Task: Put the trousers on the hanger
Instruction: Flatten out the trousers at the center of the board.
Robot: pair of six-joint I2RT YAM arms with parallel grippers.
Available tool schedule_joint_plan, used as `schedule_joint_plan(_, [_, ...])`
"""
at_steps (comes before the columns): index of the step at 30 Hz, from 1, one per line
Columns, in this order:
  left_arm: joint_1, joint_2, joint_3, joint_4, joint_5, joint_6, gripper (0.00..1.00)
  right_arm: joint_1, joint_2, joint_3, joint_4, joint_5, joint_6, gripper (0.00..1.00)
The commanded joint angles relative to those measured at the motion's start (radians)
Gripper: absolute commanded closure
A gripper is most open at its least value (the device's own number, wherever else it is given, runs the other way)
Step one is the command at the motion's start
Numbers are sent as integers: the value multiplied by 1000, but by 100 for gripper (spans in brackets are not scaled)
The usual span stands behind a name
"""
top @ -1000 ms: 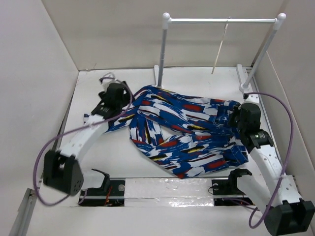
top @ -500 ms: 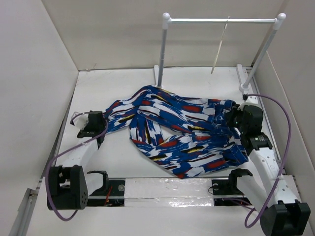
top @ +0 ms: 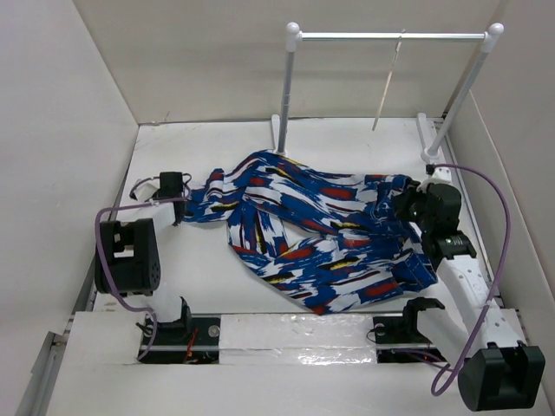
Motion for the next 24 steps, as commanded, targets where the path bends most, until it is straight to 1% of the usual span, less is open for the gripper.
schedule_joint_plan(1, [59, 77, 79, 0, 86, 24, 100, -12, 1, 12, 118, -5, 18, 100])
schedule_joint_plan(3, [85, 133, 151, -37, 104, 47, 100, -37, 6, 10, 123, 16, 18, 100])
schedule_joint_plan(4, [85, 152, 240, -57, 82, 62, 100, -47, 10, 8, 127, 18, 18, 100])
schedule_joint_plan(6, [85, 179, 332, -138, 5, 100, 100, -86, 29, 5, 155, 18, 26, 100])
schedule_joint_plan(7, [85, 183, 412, -153, -51, 116, 100, -98, 36, 7, 160, 21, 30, 100])
schedule_joint_plan(9, [85, 176, 474, -175, -96, 143, 100, -121, 75, 22, 205, 58, 47, 100])
schedule_joint_plan(11, [95, 175, 527, -160, -83, 211, 100, -130, 110, 68, 215, 76, 63, 100])
schedule_joint_plan(12, [95, 181, 546, -172, -64, 232, 92, -130, 142, 90, 204, 76, 61, 100])
schedule_joint_plan(13, [95, 190, 581, -186, -37, 252, 72, -130, 156, 132, 190, 108, 61, 100])
schedule_joint_plan(14, [95, 199, 589, -195, -20, 260, 20, -130, 167, 151, 177, 112, 58, 100])
schedule_joint_plan(15, [95, 195, 591, -218, -8, 257, 3, -130, 176, 163, 173, 106, 60, 100])
schedule_joint_plan(16, [95, 181, 562, -220, 8, 240, 1, -130, 182, 171, 173, 103, 60, 100])
schedule_joint_plan(17, [95, 119, 525, -206, 22, 210, 1, -130, 179, 168, 173, 103, 60, 100])
schedule_joint_plan(18, [95, 74, 474, -145, 37, 190, 1, -130, 175, 159, 173, 107, 63, 100])
schedule_joint_plan(19, [58, 16, 343, -103, 58, 173, 1, -130, 164, 150, 181, 124, 64, 94])
schedule_joint_plan(20, [26, -100, 274, -65, 49, 148, 1, -130, 156, 137, 193, 133, 67, 87])
schedule_joint_plan(21, [-15, -156, 209, 16, 39, 139, 2, -130, 149, 116, 205, 138, 69, 67])
schedule_joint_plan(22, [-63, -211, 87, 49, 23, 133, 4, -130, 139, 111, 206, 145, 69, 59])
schedule_joint_plan(23, [-170, -300, 36, 69, 11, 125, 10, -130, 121, 110, 203, 138, 66, 53])
schedule_joint_plan(24, [-224, -328, -7, 101, -6, 95, 17, -130, 112, 114, 189, 126, 55, 44])
